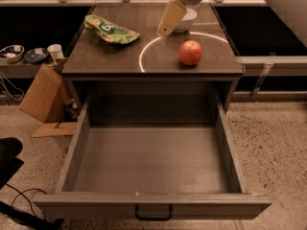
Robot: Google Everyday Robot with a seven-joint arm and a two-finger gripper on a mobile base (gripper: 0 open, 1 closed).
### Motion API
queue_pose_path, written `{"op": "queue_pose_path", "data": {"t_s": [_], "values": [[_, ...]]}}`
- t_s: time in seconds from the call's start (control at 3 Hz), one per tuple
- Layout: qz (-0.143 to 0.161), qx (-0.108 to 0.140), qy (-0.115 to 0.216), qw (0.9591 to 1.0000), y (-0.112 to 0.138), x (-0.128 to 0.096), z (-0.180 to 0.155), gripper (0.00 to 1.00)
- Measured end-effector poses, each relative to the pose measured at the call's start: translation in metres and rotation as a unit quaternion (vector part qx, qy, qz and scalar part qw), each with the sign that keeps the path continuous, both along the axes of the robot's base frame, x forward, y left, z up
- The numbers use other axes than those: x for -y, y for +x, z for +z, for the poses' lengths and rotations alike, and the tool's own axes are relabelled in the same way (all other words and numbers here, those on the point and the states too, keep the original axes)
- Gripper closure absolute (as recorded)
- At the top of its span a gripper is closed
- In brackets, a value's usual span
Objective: Place green rice chip bag into top drawer
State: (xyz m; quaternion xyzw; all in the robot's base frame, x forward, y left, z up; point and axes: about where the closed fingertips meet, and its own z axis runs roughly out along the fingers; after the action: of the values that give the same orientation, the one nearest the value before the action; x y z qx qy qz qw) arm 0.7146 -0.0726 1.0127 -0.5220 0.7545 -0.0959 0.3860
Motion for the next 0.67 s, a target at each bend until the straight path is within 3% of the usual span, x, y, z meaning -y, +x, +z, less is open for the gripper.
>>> {"op": "queue_pose_path", "data": {"t_s": [0.33, 0.67], "values": [[0.015, 0.009, 0.024, 0.9996, 0.024, -0.020, -0.010, 0.00], [0.035, 0.011, 0.087, 0.9955, 0.062, -0.059, -0.032, 0.00]]}}
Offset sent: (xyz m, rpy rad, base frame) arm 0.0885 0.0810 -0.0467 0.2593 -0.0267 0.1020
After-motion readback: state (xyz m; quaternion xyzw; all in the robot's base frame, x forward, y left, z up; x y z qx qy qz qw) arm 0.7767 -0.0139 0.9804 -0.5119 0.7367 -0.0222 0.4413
